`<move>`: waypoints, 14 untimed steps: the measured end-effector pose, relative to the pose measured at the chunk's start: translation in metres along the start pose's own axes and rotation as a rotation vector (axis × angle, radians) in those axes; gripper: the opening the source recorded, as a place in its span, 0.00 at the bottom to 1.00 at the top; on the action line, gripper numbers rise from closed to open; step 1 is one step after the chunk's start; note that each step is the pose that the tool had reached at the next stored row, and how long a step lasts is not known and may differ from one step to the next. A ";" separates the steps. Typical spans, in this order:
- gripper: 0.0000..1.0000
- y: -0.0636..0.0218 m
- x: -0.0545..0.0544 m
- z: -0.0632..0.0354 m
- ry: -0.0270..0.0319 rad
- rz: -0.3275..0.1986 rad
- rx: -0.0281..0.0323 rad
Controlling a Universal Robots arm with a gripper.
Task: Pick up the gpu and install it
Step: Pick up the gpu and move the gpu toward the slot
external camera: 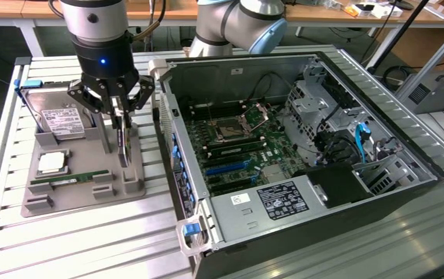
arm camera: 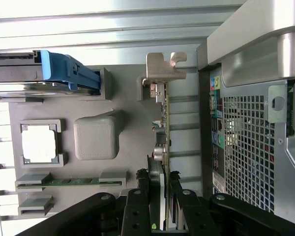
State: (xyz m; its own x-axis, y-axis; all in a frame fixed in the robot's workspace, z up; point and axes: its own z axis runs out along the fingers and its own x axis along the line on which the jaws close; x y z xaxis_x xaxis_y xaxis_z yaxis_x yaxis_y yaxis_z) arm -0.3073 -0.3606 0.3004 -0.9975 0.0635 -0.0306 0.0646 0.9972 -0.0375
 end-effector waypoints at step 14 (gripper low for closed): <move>0.27 -0.0001 0.000 -0.0026 0.0000 0.000 0.0000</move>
State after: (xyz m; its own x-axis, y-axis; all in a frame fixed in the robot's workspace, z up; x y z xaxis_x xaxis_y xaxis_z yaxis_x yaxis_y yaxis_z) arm -0.3073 -0.3606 0.3031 -0.9975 0.0635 -0.0307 0.0646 0.9972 -0.0375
